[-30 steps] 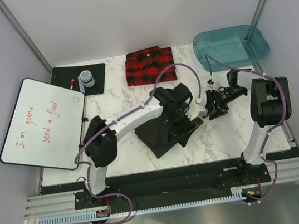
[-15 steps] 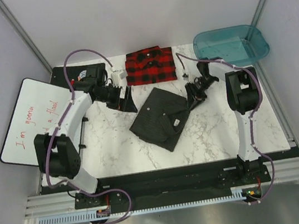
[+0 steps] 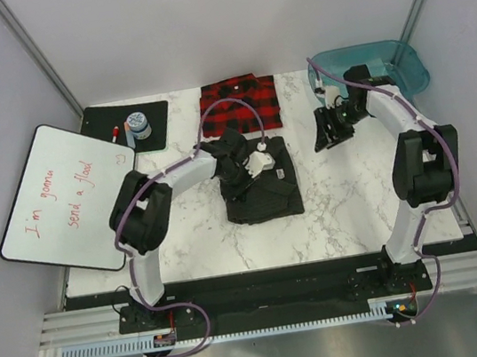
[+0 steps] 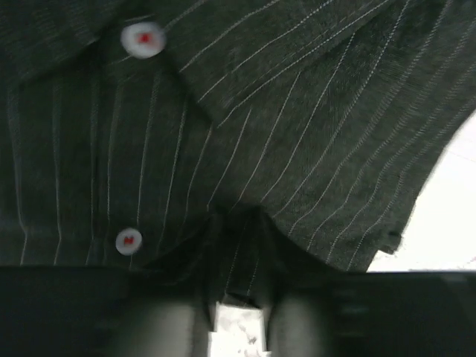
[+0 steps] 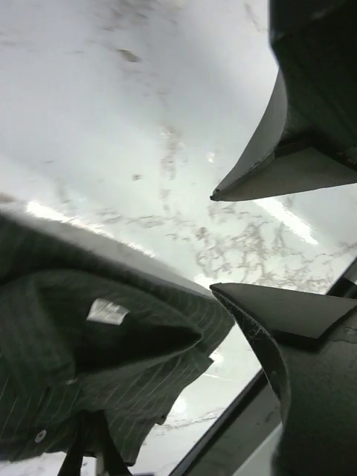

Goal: Fold and stack the long sleeve shirts
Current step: Fold the shirt

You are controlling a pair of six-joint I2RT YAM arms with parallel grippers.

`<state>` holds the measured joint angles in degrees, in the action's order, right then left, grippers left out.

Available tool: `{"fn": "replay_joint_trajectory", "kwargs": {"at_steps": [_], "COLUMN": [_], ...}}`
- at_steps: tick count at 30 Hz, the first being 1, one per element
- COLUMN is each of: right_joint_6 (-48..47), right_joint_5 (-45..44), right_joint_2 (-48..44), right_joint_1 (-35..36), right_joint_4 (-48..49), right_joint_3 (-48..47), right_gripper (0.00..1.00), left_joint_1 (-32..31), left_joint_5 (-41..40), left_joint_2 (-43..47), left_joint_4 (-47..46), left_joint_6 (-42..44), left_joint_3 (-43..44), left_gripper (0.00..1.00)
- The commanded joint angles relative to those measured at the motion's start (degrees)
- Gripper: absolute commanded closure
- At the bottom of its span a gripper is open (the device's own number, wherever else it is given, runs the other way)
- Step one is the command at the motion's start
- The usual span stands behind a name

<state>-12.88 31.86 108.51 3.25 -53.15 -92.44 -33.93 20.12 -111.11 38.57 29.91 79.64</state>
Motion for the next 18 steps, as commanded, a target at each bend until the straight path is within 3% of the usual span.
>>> {"fn": "replay_joint_trajectory", "kwargs": {"at_steps": [1,2,5,7,8,11,14,18], "right_joint_6": [-2.1,-2.5,-3.9,-4.5,-5.5,-6.8,-7.5,-6.5], "right_joint_5": [3.3,3.3,2.2,1.3,0.9,2.1,2.2,1.2], "right_joint_2": [-1.2,-1.7,-1.9,-1.4,-1.0,-0.7,0.6,3.9], "right_joint_1": [-3.0,-4.5,-6.0,-6.8,-7.0,-6.9,-5.8,-1.5], "right_joint_4": [-6.1,-6.5,-7.5,-8.1,-8.5,-9.8,-9.9,-6.1], "right_joint_3": [7.8,9.9,12.1,12.3,12.1,12.7,13.6,15.3], "right_gripper": [0.45,0.45,0.46,0.46,0.47,0.49,0.51,0.56], "left_joint_1": [-5.7,-7.2,-15.9,-21.7,-22.1,-18.6,-10.3,2.6], "left_joint_5": [-5.4,-4.9,-0.6,5.6,9.3,15.5,17.6,20.6], "left_joint_2": [-1.5,-1.1,-1.0,-0.1,1.3,9.8,18.7,23.9], "left_joint_4": [-1.6,-1.5,-0.3,0.2,-0.6,-6.4,-11.0,-9.4], "left_joint_6": [-1.9,-3.9,-13.6,-20.4,-22.3,-28.6,-32.7,-34.3], "left_joint_3": [0.2,-1.0,-3.9,-2.1,-1.5,-1.9,-4.6,-8.2], "left_gripper": [0.78,0.86,0.91,0.89,0.76,0.56,0.40,0.34]}}
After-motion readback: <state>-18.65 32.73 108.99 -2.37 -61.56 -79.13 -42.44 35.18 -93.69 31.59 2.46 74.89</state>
